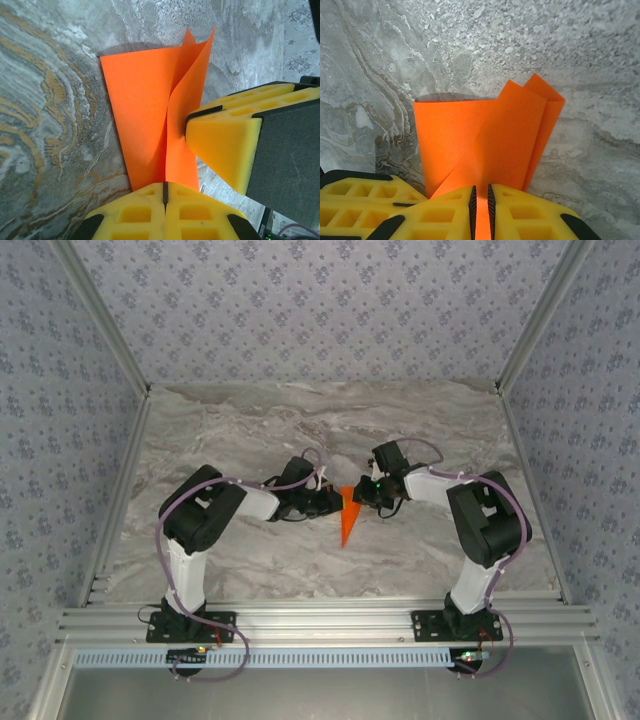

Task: Fold a paper plane with a square sheet of paper (fold left side to right side)
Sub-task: Fold the wing for the fifth time at the center of the table.

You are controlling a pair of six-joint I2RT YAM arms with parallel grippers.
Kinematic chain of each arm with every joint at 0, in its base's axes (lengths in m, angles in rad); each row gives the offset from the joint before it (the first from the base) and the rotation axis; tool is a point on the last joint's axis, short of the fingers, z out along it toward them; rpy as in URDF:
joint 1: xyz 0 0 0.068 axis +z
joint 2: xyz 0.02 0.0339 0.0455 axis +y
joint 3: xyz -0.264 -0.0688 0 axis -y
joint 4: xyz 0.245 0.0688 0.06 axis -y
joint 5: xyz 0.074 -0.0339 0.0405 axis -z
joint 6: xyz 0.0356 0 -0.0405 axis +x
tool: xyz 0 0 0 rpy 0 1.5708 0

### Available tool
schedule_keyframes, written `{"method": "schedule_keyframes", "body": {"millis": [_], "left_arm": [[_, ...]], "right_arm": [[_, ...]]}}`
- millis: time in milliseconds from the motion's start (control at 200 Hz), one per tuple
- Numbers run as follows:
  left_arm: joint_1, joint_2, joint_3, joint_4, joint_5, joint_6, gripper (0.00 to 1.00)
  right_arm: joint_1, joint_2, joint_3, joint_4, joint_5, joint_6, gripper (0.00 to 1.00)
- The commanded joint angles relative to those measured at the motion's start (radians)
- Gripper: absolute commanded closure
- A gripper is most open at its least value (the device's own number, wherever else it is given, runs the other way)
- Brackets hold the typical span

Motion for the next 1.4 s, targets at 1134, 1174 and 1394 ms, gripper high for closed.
{"method": "schedule_keyframes", "body": {"millis": [1134, 1174, 1394], "left_arm": [[-0.175, -0.214, 0.046, -0.252, -0.048, 0.034, 0.74], [-0.177, -0.201, 0.05, -0.254, -0.048, 0.036, 0.74], [-0.176, -0.164, 0.049, -0.268, -0.061, 0.04, 0.74]], "right_arm": [[-0.001, 0.052, -0.038, -0.061, 0.049, -0.033, 0.81], [-0.001, 0.052, -0.037, -0.062, 0.05, -0.033, 0.81], [0.0, 0.049, -0.036, -0.067, 0.052, -0.037, 0.81]]}}
